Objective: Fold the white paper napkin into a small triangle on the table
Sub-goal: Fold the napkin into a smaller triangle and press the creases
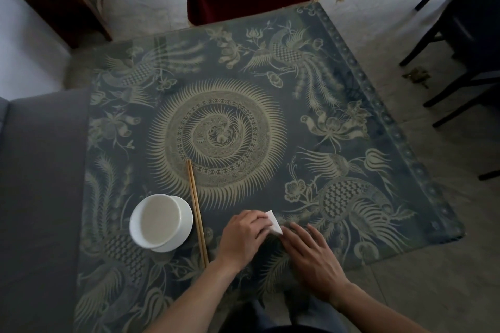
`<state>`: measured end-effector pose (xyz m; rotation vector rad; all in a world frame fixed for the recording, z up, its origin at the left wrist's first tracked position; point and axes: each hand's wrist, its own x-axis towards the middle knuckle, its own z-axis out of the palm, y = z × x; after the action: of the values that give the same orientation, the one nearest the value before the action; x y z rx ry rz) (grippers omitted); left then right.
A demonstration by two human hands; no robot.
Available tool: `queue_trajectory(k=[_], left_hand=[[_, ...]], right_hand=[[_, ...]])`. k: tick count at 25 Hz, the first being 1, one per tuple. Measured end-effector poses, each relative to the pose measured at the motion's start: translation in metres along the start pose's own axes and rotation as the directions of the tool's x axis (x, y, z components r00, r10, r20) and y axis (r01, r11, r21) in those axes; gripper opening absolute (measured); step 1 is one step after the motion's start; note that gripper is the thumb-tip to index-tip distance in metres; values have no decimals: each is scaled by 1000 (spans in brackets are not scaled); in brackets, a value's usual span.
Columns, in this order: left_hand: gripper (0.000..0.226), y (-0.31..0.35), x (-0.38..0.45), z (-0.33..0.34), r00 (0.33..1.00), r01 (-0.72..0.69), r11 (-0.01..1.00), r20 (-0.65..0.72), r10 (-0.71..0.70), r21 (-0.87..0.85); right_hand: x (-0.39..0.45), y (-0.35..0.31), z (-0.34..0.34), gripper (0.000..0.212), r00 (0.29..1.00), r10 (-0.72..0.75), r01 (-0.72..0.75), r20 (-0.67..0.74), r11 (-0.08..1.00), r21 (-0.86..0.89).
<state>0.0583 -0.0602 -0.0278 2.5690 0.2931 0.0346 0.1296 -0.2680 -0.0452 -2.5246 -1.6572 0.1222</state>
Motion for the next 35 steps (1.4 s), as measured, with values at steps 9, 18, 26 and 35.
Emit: queue_trajectory(k=[9, 18, 26, 35], left_hand=[[29, -3, -10, 5, 994, -81, 989, 78, 72, 125], [49, -4, -32, 10, 978, -131, 964, 191, 87, 233], [63, -12, -55, 8, 957, -28, 928, 277, -82, 371], [67, 0, -42, 8, 950, -44, 937, 305, -69, 347]], right_hand=[[-8, 6, -7, 49, 999, 38, -38, 2, 999, 39], [26, -15, -8, 63, 985, 129, -137, 117, 989, 59], [27, -15, -2, 72, 967, 98, -101, 237, 995, 1], [45, -10, -3, 71, 950, 85, -79, 300, 996, -31]])
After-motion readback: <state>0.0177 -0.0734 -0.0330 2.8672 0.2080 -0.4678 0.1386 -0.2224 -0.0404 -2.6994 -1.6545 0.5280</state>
